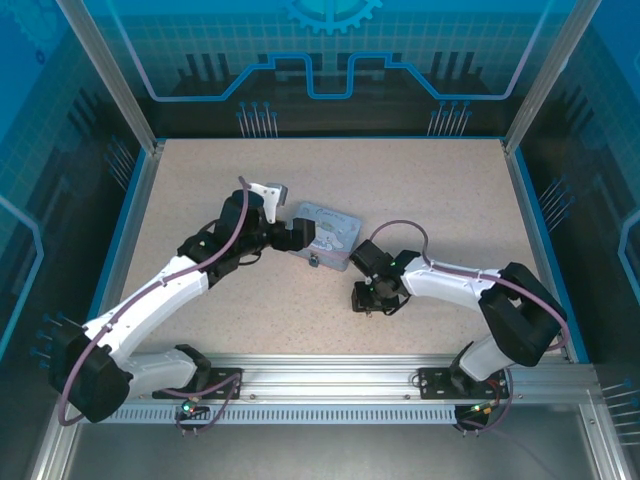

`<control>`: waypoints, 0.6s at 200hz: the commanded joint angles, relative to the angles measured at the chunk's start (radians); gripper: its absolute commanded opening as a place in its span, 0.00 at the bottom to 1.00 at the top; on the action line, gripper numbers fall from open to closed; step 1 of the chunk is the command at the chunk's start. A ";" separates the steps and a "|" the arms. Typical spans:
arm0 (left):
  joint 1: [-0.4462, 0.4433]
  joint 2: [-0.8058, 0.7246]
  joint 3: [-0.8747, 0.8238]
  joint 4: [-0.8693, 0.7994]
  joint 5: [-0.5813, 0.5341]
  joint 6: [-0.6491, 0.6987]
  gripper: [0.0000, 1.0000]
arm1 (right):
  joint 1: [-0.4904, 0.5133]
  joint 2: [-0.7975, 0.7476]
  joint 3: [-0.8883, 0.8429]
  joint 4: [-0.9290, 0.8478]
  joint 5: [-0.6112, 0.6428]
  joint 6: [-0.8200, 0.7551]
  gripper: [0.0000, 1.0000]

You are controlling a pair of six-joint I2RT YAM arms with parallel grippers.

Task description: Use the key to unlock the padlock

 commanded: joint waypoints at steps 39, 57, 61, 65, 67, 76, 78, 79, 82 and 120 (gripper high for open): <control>0.004 -0.007 -0.003 0.013 -0.015 0.015 0.99 | 0.027 0.020 0.022 -0.083 0.058 0.024 0.36; 0.005 -0.004 0.001 0.013 -0.015 0.014 0.99 | 0.027 0.024 0.013 -0.069 0.046 0.022 0.33; 0.004 -0.003 0.002 0.014 -0.014 0.014 0.99 | 0.028 0.027 0.012 -0.064 0.041 0.024 0.33; 0.004 -0.004 0.003 0.012 -0.014 0.013 0.99 | 0.029 0.030 0.010 -0.061 0.037 0.023 0.32; 0.004 -0.004 0.004 0.011 -0.016 0.013 0.99 | 0.030 0.031 0.009 -0.059 0.035 0.024 0.32; 0.005 -0.002 0.007 0.009 -0.016 0.014 0.99 | 0.034 0.037 0.007 -0.055 0.029 0.026 0.30; 0.005 -0.001 0.007 0.008 -0.016 0.015 0.99 | 0.035 0.039 0.006 -0.053 0.029 0.027 0.29; 0.005 -0.001 0.007 0.008 -0.016 0.015 0.99 | 0.035 0.039 0.005 -0.053 0.029 0.028 0.29; 0.004 -0.002 0.007 0.007 -0.016 0.015 0.99 | 0.037 0.042 0.005 -0.052 0.028 0.029 0.28; 0.005 -0.003 0.010 0.000 -0.018 0.015 0.99 | 0.051 0.055 -0.002 -0.051 0.026 0.035 0.21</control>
